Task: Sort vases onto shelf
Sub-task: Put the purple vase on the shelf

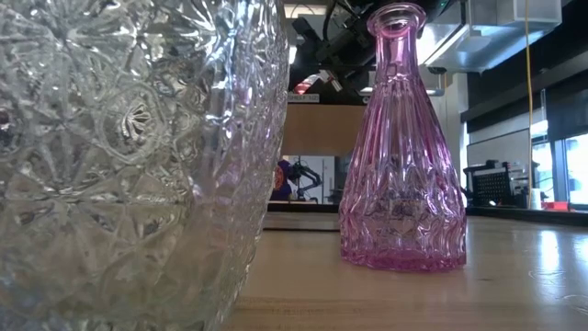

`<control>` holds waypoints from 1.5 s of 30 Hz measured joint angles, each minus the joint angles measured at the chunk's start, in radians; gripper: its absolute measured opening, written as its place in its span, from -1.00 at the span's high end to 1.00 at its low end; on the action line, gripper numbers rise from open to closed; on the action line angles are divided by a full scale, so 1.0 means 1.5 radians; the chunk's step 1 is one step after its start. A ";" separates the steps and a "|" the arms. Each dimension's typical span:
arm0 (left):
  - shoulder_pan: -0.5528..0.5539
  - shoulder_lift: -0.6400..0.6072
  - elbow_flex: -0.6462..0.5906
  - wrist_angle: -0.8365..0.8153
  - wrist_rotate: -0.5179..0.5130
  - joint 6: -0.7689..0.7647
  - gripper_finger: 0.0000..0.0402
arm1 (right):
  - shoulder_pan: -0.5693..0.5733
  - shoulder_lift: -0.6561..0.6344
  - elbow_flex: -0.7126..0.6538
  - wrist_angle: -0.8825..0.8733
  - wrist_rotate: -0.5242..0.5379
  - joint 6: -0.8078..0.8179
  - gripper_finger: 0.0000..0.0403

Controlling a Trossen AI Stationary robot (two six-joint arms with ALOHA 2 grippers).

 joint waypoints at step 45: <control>-0.013 -0.001 0.000 -0.018 -0.033 0.004 0.30 | -0.001 0.004 0.038 -0.053 0.036 -0.059 0.19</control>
